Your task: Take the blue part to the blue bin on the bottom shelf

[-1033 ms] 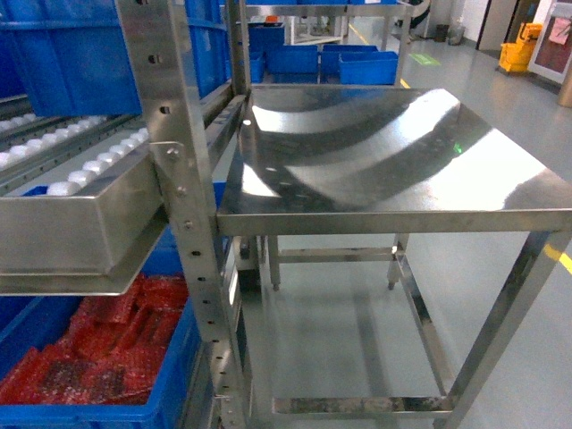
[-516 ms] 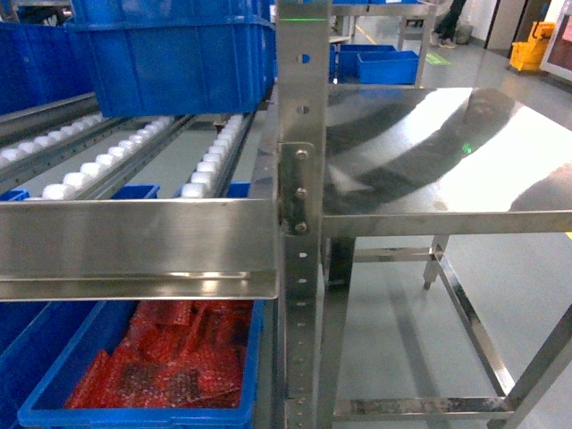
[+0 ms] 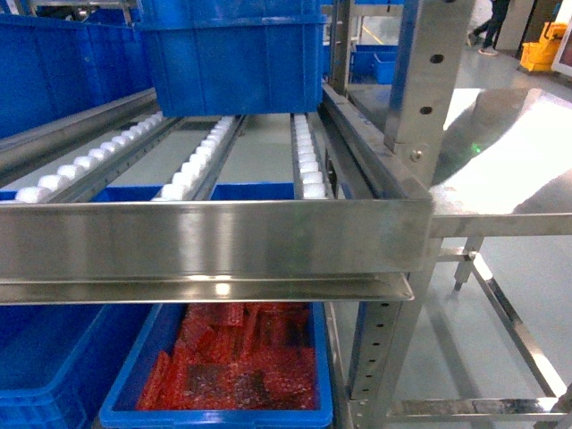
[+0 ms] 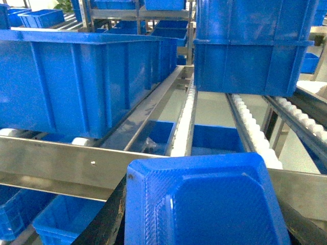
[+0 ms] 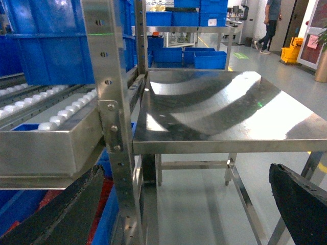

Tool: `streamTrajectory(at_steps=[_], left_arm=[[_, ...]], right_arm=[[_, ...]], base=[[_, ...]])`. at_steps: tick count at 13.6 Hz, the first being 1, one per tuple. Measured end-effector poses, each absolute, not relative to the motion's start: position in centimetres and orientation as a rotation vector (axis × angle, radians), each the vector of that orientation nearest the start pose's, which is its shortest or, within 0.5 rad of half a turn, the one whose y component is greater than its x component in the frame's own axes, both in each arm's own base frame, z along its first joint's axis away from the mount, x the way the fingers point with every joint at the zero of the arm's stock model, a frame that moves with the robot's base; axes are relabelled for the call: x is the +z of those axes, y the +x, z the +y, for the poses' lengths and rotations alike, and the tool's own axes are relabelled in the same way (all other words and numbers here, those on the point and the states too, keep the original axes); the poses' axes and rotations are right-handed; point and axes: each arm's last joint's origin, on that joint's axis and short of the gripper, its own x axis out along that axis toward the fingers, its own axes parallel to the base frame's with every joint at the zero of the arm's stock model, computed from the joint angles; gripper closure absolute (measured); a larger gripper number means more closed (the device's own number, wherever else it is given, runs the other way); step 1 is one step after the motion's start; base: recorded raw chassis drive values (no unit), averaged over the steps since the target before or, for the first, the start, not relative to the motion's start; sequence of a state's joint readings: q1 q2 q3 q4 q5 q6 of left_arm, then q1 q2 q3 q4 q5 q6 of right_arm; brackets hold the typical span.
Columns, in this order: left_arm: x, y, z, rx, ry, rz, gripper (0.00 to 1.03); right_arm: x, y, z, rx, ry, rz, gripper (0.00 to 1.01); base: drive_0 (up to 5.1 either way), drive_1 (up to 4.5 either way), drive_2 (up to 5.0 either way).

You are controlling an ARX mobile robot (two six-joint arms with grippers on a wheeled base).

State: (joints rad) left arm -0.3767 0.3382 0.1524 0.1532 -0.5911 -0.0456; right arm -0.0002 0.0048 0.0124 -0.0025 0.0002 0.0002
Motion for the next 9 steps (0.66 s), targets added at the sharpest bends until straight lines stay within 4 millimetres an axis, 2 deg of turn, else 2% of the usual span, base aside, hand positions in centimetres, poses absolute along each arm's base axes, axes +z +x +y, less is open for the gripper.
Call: streamTrajectory(at_steps=[9], left_arm=[[20.18,11.25,-2.71,0.216,-0.03,0.024,0.59]], right_arm=[[16.7,9.72,0.0,0.0,0.0,-0.004,0.03]], base=[[-5.0,2.48,2.5]])
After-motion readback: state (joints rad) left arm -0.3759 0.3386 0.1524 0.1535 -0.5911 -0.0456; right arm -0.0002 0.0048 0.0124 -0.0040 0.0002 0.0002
